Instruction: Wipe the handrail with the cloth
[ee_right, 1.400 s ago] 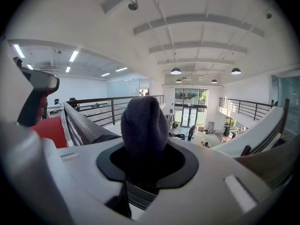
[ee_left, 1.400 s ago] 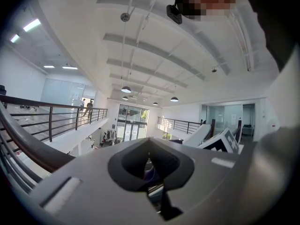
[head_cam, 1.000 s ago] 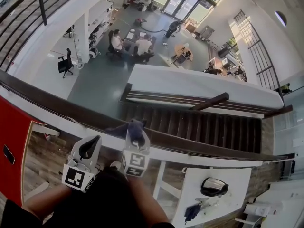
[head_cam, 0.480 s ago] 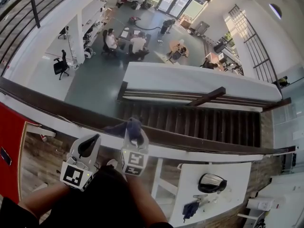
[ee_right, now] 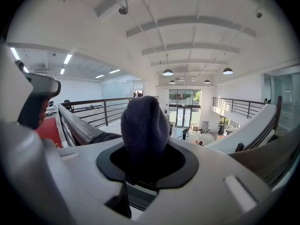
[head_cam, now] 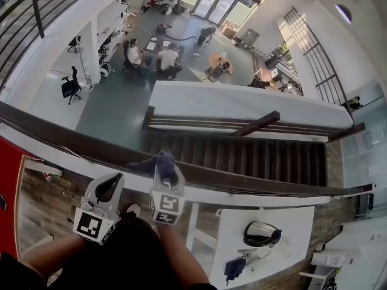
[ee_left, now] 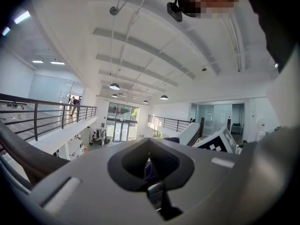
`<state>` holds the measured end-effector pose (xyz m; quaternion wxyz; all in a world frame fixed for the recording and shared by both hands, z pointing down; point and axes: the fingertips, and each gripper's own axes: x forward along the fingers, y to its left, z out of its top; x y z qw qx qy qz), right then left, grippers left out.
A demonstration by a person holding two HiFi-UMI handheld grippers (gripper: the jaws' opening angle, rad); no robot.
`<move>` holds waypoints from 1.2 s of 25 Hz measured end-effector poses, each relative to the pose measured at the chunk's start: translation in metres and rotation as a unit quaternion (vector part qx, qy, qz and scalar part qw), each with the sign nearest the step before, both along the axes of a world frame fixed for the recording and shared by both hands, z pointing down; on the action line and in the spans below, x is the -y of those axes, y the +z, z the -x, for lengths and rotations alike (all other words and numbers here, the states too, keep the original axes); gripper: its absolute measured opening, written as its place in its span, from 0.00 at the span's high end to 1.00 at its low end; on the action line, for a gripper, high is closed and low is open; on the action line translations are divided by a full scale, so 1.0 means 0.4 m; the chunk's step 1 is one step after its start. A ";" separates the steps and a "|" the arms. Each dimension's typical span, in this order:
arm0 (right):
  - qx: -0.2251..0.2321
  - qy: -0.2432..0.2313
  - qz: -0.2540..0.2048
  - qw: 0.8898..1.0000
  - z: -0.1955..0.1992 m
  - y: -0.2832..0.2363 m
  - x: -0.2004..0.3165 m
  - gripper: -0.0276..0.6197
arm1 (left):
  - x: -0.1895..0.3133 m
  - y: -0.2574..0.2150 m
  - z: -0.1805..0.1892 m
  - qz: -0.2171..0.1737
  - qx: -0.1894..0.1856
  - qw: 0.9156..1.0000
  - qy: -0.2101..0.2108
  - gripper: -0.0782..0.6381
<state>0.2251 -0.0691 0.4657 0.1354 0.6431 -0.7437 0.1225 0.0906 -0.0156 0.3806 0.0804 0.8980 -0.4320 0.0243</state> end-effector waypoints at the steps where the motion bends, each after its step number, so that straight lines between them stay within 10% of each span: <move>1: -0.001 0.000 0.000 1.000 -0.008 0.002 -0.003 0.77 | -0.001 0.002 -0.006 0.001 -0.001 1.000 0.000 0.89; 21: 0.003 0.044 -0.001 0.999 -0.161 -0.002 -0.038 0.77 | -0.010 0.020 -0.073 0.030 -0.030 0.999 -0.001 0.89; 30: -0.007 0.055 -0.002 0.998 -0.216 0.000 -0.052 0.77 | -0.034 0.006 -0.111 -0.018 0.005 1.000 0.012 0.89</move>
